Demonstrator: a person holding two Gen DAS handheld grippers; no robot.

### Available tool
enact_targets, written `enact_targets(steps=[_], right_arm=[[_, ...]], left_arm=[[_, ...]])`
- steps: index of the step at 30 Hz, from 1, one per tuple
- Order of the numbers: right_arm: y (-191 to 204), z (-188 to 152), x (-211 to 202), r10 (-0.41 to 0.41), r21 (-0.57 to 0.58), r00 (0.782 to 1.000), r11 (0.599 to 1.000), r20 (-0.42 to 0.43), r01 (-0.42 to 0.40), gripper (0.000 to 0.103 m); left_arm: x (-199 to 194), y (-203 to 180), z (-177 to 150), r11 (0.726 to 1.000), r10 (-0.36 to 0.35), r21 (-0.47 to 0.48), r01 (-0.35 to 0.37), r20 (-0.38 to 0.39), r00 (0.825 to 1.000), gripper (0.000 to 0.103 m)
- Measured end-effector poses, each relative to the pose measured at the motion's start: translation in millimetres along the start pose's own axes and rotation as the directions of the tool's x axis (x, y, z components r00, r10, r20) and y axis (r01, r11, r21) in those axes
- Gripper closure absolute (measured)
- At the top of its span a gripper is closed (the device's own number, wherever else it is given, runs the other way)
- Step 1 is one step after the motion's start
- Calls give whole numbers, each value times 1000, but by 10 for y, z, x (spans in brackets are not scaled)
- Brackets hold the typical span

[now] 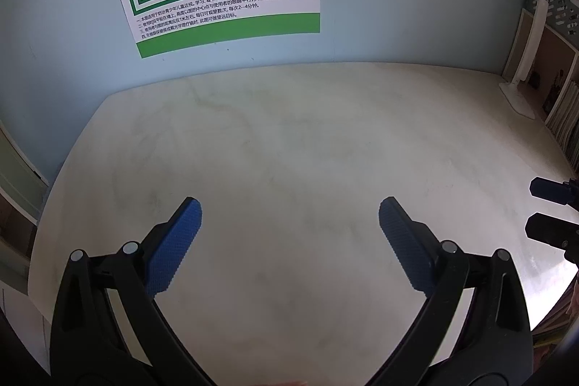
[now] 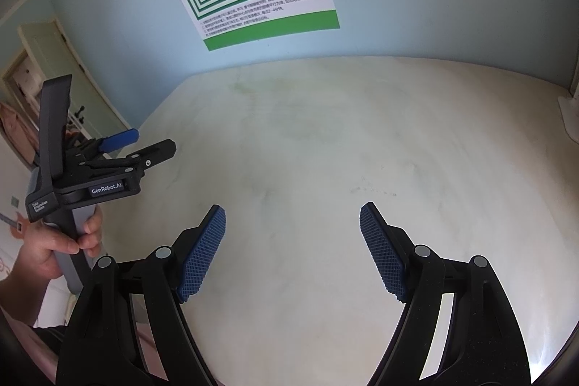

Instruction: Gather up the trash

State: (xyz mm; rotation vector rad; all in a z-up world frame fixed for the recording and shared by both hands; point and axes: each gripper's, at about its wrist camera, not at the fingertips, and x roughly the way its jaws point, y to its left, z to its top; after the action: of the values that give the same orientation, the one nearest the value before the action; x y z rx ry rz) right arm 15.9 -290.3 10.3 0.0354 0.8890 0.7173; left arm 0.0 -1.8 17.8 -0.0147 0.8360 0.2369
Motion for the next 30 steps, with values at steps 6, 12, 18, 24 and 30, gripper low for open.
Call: enact_targets(steps=[6, 12, 18, 24, 30], right_arm=[[-6, 16, 3, 0, 1, 1000, 1000, -4, 0, 26], [-4, 26, 7, -2, 1, 1000, 1000, -7, 2, 26], [3, 38, 10, -5, 1, 1000, 1000, -5, 5, 26], [3, 44, 15, -9, -1, 1000, 1000, -6, 9, 26], [2, 52, 35, -9, 0, 1000, 1000, -13, 9, 26]], left_arm=[[9, -13, 2, 1000, 3, 13, -3, -8, 1000, 7], [14, -2, 9, 1000, 1, 12, 0, -14, 1000, 7], [26, 15, 4, 1000, 0, 13, 1, -18, 1000, 7], [61, 15, 17, 1000, 4, 17, -3, -24, 1000, 7], [82, 35, 21, 1000, 11, 12, -11, -28, 1000, 7]])
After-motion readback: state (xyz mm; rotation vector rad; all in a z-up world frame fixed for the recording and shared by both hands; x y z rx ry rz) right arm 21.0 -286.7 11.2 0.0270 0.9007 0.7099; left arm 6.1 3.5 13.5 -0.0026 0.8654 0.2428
